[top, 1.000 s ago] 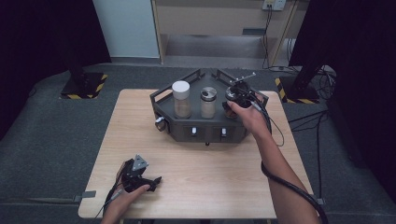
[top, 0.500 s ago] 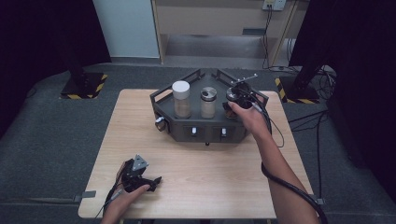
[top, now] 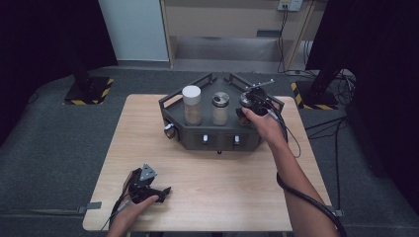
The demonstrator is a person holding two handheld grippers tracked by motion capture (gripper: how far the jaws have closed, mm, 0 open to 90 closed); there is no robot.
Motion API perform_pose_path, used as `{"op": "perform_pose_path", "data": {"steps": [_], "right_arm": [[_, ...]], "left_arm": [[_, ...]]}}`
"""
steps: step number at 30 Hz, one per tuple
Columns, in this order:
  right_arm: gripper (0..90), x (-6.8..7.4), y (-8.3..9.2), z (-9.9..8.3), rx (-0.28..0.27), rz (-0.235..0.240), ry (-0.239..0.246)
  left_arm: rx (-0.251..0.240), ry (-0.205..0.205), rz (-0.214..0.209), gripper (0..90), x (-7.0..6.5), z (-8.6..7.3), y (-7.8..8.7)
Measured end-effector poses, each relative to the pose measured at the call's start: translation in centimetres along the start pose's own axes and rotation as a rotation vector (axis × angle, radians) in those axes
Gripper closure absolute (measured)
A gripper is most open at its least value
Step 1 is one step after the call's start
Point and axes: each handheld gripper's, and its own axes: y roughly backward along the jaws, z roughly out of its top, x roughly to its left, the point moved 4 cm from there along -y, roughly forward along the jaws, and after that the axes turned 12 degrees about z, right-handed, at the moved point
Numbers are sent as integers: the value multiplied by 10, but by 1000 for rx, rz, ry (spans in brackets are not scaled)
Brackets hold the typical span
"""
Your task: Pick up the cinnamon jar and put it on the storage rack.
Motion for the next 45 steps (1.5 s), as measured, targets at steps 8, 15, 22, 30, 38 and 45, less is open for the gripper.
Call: {"op": "perform_pose_path", "data": {"steps": [8,15,22,30,38,45], "right_arm": [[307,-1,0,-1,-3,4,1],[245,-3,0,-5,-2,15,1],[162,-2,3,-7,-27,20,12],[102,1,9,-12,-56,-2,24],[78,0,19,-20,-85,2,26],[71,-1,26,-25,-103,14,41]], "left_arm": [[0,0,0,0,0,0,0],[0,0,1,0,0,0,0],[0,0,1,0,0,0,0],[0,0,2,0,0,0,0],[0,1,2,0,0,0,0],[0,1,2,0,0,0,0]]}}
